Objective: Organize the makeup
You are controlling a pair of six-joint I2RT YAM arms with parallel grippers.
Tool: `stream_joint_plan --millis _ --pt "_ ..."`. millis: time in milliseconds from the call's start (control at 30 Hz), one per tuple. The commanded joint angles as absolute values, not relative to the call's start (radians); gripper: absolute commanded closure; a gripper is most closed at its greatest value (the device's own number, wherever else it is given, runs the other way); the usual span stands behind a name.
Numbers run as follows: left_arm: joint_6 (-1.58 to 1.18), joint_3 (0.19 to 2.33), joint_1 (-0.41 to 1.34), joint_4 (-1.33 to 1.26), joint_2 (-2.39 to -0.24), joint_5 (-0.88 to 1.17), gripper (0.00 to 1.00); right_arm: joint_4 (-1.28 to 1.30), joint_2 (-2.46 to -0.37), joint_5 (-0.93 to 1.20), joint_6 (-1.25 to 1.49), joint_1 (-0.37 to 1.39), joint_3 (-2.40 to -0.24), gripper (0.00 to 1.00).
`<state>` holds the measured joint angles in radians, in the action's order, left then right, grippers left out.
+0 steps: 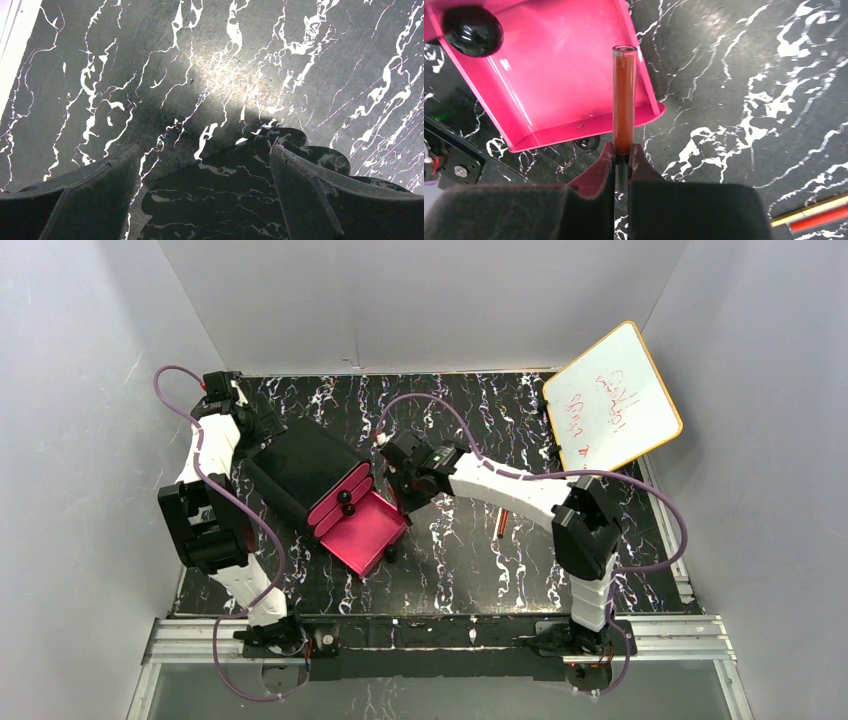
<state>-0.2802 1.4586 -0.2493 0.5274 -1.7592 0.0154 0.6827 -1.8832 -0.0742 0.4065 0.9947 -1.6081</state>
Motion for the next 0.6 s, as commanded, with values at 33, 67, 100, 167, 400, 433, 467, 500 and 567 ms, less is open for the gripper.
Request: stream_joint_plan --millis 33,67,100,167,400,433,467,500,567 --pt "-0.256 1.443 -0.230 0.594 -1.734 0.044 0.02 0.694 -1.944 -0.017 0.385 1.054 -1.673 0.99" --pt "-0.256 1.443 -0.230 0.595 -1.735 0.045 0.01 0.695 -1.956 -0.011 0.386 1.065 -1.682 0.99" --pt "-0.257 1.443 -0.230 0.594 -1.735 0.045 0.02 0.696 -1.968 -0.007 0.388 1.075 -1.691 0.99" --pt "-0.256 1.443 -0.230 0.594 -1.735 0.047 0.02 0.698 -1.991 -0.006 0.393 1.094 -1.710 0.99" --pt "-0.256 1.443 -0.230 0.594 -1.733 0.045 0.02 0.678 -2.035 -0.032 0.400 1.129 -1.760 0.99" --pt "-0.257 1.442 -0.230 0.594 -1.733 0.045 0.02 0.679 -2.041 -0.033 0.400 1.129 -1.768 0.99" --pt "-0.256 1.443 -0.230 0.594 -1.733 0.045 0.02 0.679 -2.047 -0.037 0.400 1.129 -1.777 0.99" --pt "-0.257 1.443 -0.230 0.594 -1.733 0.045 0.02 0.681 -2.052 -0.039 0.398 1.130 -1.787 0.99" --pt "-0.257 1.443 -0.230 0.594 -1.733 0.044 0.02 0.687 -2.067 -0.049 0.396 1.129 -1.805 0.99"
